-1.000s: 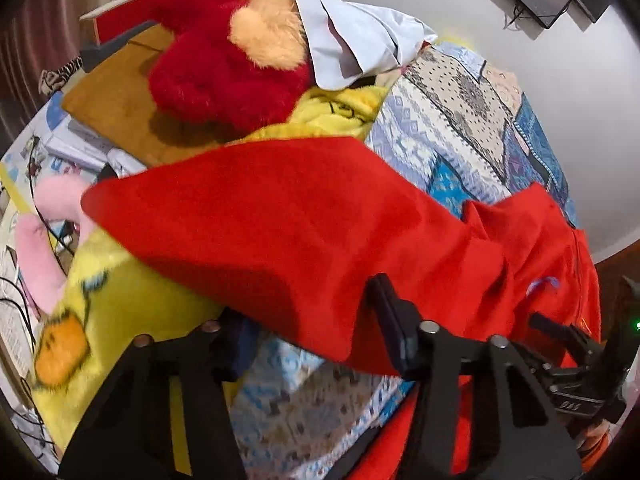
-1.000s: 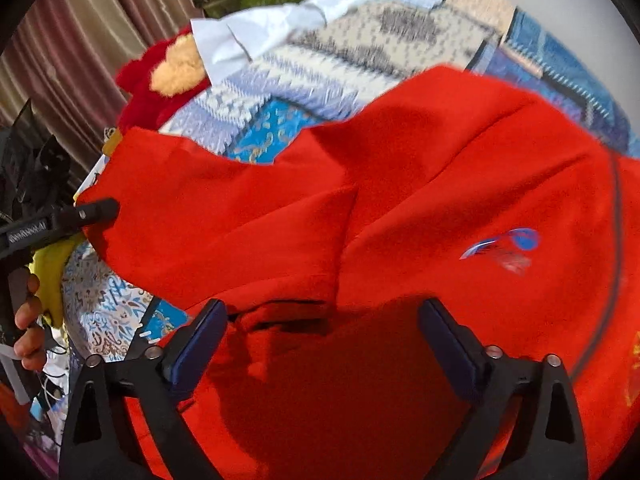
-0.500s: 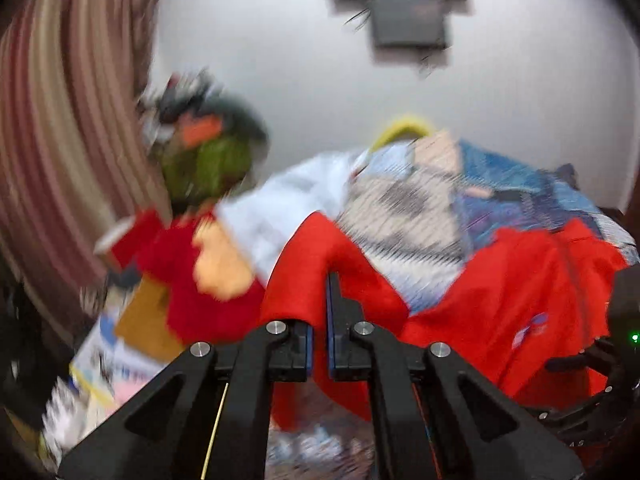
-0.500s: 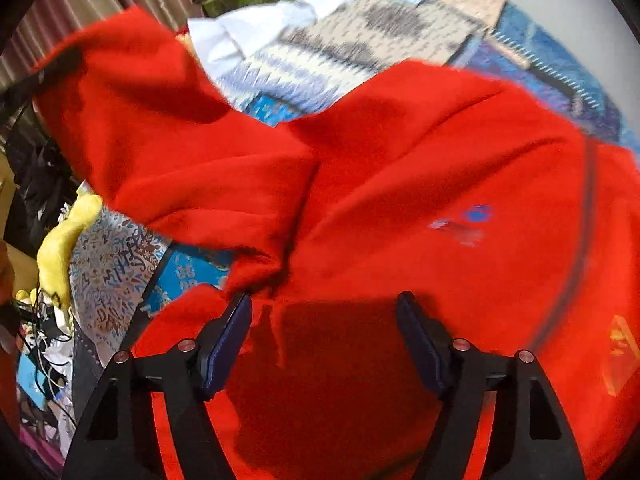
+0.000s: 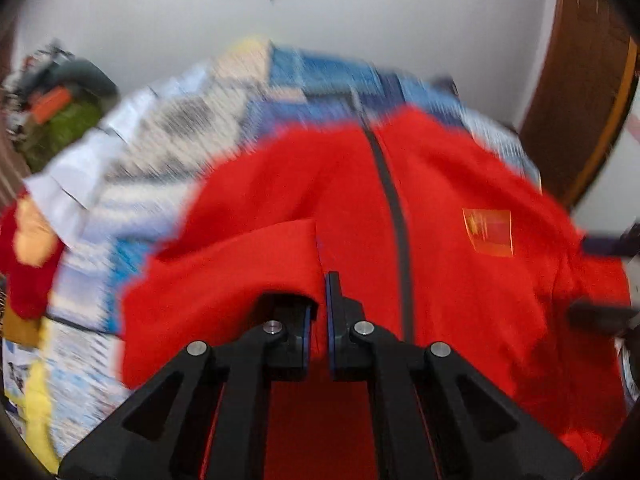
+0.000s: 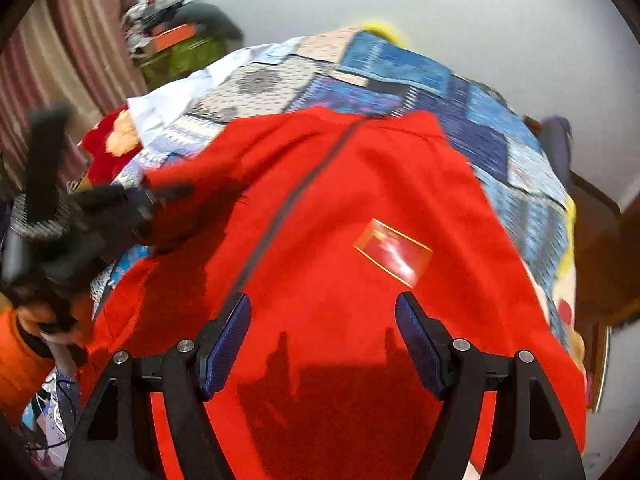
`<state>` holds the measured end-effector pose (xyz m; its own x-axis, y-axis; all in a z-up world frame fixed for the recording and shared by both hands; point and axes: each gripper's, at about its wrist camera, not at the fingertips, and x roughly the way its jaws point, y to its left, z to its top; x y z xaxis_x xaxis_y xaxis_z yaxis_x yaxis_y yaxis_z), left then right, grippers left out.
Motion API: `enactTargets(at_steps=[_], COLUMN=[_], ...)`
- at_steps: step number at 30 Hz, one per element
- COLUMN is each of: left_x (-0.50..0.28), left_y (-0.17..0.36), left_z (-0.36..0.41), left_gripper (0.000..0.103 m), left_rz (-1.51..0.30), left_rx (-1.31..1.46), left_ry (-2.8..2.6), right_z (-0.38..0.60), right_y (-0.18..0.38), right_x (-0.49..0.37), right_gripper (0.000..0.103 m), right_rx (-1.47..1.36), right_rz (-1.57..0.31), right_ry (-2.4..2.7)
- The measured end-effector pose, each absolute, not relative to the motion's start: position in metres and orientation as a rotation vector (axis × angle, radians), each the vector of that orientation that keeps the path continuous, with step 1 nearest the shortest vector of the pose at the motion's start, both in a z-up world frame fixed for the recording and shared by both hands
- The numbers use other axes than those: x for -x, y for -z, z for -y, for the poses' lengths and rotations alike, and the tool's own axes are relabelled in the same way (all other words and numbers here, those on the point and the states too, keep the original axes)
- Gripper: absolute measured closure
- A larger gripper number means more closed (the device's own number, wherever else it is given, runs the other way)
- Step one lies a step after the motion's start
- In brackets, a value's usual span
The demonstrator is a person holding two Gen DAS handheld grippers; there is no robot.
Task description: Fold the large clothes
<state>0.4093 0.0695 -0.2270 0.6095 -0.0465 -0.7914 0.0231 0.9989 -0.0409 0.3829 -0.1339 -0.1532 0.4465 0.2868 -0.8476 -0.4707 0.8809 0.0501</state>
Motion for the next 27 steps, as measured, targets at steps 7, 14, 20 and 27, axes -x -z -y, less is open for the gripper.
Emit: enactTargets(at_steps=[7, 14, 20, 27], left_x=[-0.396, -0.35, -0.322, -0.353], left_y=[0.272, 0.225, 0.185, 0.228], left_z=[-0.041, -0.07, -0.138, -0.209], left_gripper=[0.085, 0.034, 0.016, 0.016], left_rz=[-1.046, -0.984, -0.873, -1.019], left_rx=[-0.049, -0.015, 0.064, 0.206], left_ry=[0.092, 0.127, 0.031, -0.073], right_z=[0.157, 0.141, 0.107, 0.085], right_y=[0.153, 0.148, 0.148, 0.159], right_x=[-0.37, -0.364, -0.358, -0.353], right_gripper=[0.03, 0.03, 0.029, 0.029], right_rx=[0.161, 0.162, 0.187, 0.215], right_rz=[-1.012, -1.008, -1.006, -1.005], right_ry=[-0.458, -0.493, -0.54, -0.566])
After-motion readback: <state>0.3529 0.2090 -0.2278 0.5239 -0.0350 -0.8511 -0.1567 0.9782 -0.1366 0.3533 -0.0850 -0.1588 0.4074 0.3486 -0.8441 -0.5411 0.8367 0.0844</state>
